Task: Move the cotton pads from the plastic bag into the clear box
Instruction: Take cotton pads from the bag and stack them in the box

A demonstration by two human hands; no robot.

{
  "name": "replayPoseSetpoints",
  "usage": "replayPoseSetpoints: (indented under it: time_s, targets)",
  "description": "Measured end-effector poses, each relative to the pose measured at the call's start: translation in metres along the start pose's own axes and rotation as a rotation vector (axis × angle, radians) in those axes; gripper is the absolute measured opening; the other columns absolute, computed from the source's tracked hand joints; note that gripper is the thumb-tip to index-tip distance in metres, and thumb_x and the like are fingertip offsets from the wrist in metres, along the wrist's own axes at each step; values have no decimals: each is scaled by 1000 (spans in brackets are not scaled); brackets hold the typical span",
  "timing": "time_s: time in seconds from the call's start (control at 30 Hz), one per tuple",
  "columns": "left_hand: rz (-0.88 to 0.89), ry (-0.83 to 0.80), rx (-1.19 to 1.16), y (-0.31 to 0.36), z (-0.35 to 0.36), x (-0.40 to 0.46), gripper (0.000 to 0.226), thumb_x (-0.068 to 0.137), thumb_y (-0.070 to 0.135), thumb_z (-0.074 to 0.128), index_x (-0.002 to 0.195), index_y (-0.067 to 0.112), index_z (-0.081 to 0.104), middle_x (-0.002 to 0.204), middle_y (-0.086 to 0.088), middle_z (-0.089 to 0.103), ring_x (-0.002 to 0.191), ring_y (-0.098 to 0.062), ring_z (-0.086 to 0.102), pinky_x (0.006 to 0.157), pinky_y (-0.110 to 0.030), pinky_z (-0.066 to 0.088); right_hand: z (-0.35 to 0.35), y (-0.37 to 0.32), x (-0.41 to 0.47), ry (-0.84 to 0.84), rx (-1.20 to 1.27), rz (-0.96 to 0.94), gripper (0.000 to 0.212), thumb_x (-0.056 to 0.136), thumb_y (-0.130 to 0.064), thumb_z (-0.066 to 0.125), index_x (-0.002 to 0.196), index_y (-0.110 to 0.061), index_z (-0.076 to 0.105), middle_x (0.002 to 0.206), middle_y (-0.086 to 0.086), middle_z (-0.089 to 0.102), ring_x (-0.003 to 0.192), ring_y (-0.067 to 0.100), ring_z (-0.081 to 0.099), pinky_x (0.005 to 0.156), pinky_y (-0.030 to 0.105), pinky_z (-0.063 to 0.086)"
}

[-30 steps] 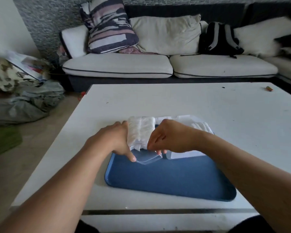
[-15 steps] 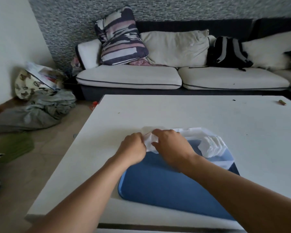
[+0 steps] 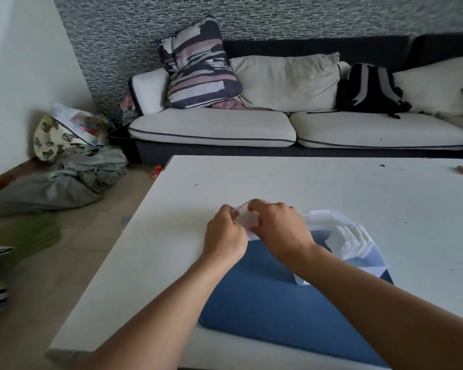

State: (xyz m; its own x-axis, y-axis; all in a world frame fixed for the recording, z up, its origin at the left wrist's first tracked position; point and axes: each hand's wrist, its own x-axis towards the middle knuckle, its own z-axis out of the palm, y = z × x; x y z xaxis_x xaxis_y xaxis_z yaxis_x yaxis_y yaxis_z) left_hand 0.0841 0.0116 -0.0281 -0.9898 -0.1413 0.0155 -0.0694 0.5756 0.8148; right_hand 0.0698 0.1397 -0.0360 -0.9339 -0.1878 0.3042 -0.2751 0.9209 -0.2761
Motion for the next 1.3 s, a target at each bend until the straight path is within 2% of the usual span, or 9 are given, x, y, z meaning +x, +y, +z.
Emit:
replayPoseSetpoints:
  time_s: [0.2, 0.37, 0.47, 0.53, 0.67, 0.87, 1.13, 1.23, 1.3]
  targets:
    - [-22, 106, -128, 8, 1, -2, 26, 104, 15, 30, 112, 17, 55, 108, -6, 63, 89, -25, 59, 67, -31, 45, -2, -4, 2, 13, 77, -25, 31, 82, -13, 64, 108, -29, 54, 85, 5, 71, 76, 36, 64, 66, 42, 55]
    - [35, 136, -115, 7, 1, -4, 27, 105, 17, 30, 114, 20, 56, 105, -3, 64, 93, -26, 61, 72, -32, 46, -12, -9, 1, -39, 43, -71, 56, 92, -10, 55, 138, -41, 48, 103, 5, 70, 85, 34, 60, 67, 37, 48]
    - [61, 121, -85, 5, 1, -5, 29, 104, 14, 31, 118, 21, 56, 102, -2, 63, 92, -26, 61, 71, -31, 47, -9, -9, 1, -120, -39, -52, 55, 96, -15, 52, 145, -35, 38, 110, 7, 66, 86, 32, 55, 66, 35, 39]
    - [97, 95, -44, 5, 4, -7, 30, 102, 11, 31, 118, 21, 56, 97, 0, 62, 87, -25, 60, 66, -30, 44, -5, -8, 2, -183, 9, 22, 50, 93, -13, 51, 140, -26, 43, 117, 5, 63, 97, 30, 57, 67, 33, 38]
    - [97, 84, -55, 7, 8, -7, 30, 104, 14, 30, 119, 19, 55, 99, -1, 62, 88, -24, 60, 69, -30, 44, 2, -1, 8, -112, 76, 65, 40, 81, -13, 46, 111, -32, 63, 109, -4, 70, 85, 24, 62, 61, 33, 50]
    - [1, 37, -167, 3, 7, 1, 28, 103, 14, 31, 114, 19, 57, 105, -6, 66, 88, -27, 66, 72, -38, 56, -2, -5, 4, -25, -21, 9, 10, 88, -15, 59, 95, -20, 63, 101, 2, 70, 80, 32, 65, 68, 37, 54]
    - [-135, -69, -210, -5, 1, 8, 37, 89, 6, 35, 110, 25, 58, 107, -5, 66, 95, -26, 65, 79, -50, 61, -6, -7, -9, -101, 84, -74, 21, 86, -31, 69, 96, -13, 61, 113, 0, 56, 74, 25, 51, 62, 35, 45]
    - [-167, -90, -237, -12, 0, 10, 38, 87, 8, 32, 107, 25, 59, 109, -4, 65, 97, -26, 65, 84, -50, 60, -13, -4, -17, -151, 194, -82, 15, 84, -26, 70, 90, -22, 56, 94, -2, 63, 73, 24, 51, 59, 32, 39]
    - [-174, -145, -184, -18, -2, 13, 38, 90, 11, 31, 108, 25, 61, 110, 1, 63, 94, -25, 64, 85, -43, 60, -23, 0, -21, -167, 330, -62, 18, 81, -15, 68, 86, -25, 53, 84, -2, 66, 64, 25, 59, 54, 35, 48]
